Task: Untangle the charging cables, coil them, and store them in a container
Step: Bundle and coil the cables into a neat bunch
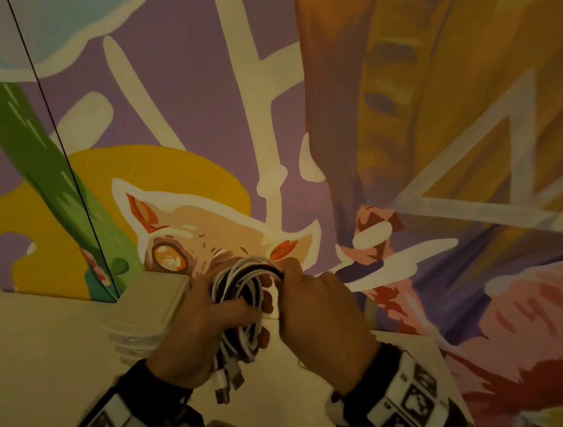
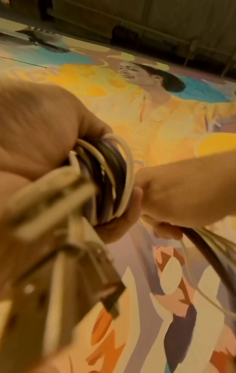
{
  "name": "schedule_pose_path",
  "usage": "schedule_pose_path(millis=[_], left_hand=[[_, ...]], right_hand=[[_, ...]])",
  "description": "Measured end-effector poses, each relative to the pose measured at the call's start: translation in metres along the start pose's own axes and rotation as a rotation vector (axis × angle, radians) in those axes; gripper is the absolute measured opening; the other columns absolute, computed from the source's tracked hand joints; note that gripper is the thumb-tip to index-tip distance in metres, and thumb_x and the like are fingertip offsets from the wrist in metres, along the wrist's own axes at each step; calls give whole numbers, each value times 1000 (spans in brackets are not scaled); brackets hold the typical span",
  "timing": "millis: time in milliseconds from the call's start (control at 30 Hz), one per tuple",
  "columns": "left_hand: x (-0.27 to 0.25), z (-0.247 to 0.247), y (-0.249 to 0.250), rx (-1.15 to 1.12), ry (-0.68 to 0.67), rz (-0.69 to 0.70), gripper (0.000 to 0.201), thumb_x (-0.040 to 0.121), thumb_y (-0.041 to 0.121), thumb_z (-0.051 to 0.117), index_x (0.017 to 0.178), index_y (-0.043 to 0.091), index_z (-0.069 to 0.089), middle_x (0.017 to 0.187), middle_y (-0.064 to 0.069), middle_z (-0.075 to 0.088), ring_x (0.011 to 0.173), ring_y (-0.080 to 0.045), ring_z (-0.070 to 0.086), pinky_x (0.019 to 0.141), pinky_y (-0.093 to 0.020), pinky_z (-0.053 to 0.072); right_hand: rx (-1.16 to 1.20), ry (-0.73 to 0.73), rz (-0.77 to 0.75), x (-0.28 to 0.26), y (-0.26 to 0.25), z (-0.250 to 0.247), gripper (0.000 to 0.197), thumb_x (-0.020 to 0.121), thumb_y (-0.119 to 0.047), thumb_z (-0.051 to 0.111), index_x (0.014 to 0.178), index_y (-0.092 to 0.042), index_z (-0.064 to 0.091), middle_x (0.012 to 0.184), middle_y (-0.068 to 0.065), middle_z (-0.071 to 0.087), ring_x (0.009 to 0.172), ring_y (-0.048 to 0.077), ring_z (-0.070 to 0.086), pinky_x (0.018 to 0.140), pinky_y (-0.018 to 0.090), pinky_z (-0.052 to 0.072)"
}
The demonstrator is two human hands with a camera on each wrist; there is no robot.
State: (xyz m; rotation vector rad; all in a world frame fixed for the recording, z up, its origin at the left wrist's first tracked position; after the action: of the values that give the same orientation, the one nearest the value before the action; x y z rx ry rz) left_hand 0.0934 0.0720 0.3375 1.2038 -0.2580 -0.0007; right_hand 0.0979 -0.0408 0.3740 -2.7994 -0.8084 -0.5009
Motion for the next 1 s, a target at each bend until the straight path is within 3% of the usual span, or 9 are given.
schedule_pose_path(millis=[100,233,300,400,533,633,733,867,1000], left_hand=[[0,0,-8,9,128,57,67,57,20,71,121,10,56,101,-22,64,81,-35,68,62,-38,58],[1,-4,-3,92,185,143,55,60,25,71,114,22,64,104,-14,67,97,-34,66,82,-47,56],[2,-4,0,110,178,167,45,61,27,73,105,22,67,106,-9,70,102,-28,66,86,-42,56],[4,-1,-2,109,139,190,47,62,25,79,106,15,64,111,-17,66,107,-31,63,93,-46,51],[5,4,-4,122,45,200,64,60,37,88,112,13,59,115,-24,60,113,-35,59,98,-48,46],[4,8,-8,146,-26,193,62,64,32,85,113,9,56,109,-16,64,111,-33,60,96,-43,48],[7,3,-9,113,60,195,51,64,20,78,107,2,56,101,-18,64,101,-34,63,89,-45,53],[8,-14,-8,-215,145,89,60,51,23,90,101,7,62,86,-13,69,85,-29,69,73,-36,59],[6,-21,-7,-330,109,64,74,51,28,93,117,15,61,92,-15,66,87,-30,68,76,-43,59]], right_hand=[[-66,-66,13,0,-6,6,30,71,-35,77,82,-13,60,45,-2,43,34,15,35,49,26,35],[-128,-92,-15,-2,-13,15,19,92,-27,54,99,-9,54,60,3,43,44,14,23,65,34,28],[-150,-93,-29,-6,-15,18,14,79,-27,70,80,-16,61,57,2,48,43,14,21,58,34,37],[-90,-45,-26,-6,-16,16,20,63,-27,81,61,-19,62,51,-1,55,36,14,33,48,28,40],[150,49,46,-5,-5,7,15,65,-24,66,61,-11,60,44,-5,37,39,20,50,52,35,44],[68,9,64,-3,-3,13,15,72,-20,73,70,-14,60,54,1,51,52,26,58,61,39,43],[29,-28,29,-2,-8,17,14,87,-24,56,87,-11,62,66,6,61,51,19,44,59,35,39],[407,-367,77,-10,11,17,47,87,-39,61,127,-27,41,108,-5,59,84,12,59,72,28,51],[689,78,55,-20,11,-9,35,74,-49,73,103,-43,54,108,-25,52,99,1,53,78,14,46]])
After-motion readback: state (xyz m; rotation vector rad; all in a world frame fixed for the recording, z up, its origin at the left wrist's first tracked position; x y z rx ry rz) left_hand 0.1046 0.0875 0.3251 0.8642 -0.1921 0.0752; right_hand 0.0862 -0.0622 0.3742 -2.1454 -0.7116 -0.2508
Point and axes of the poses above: each hand's wrist, its own x-axis towards the middle knuckle, its own z-axis out of the palm, y = z × x, the point moved 6 cm from there along x, towards the middle knuckle
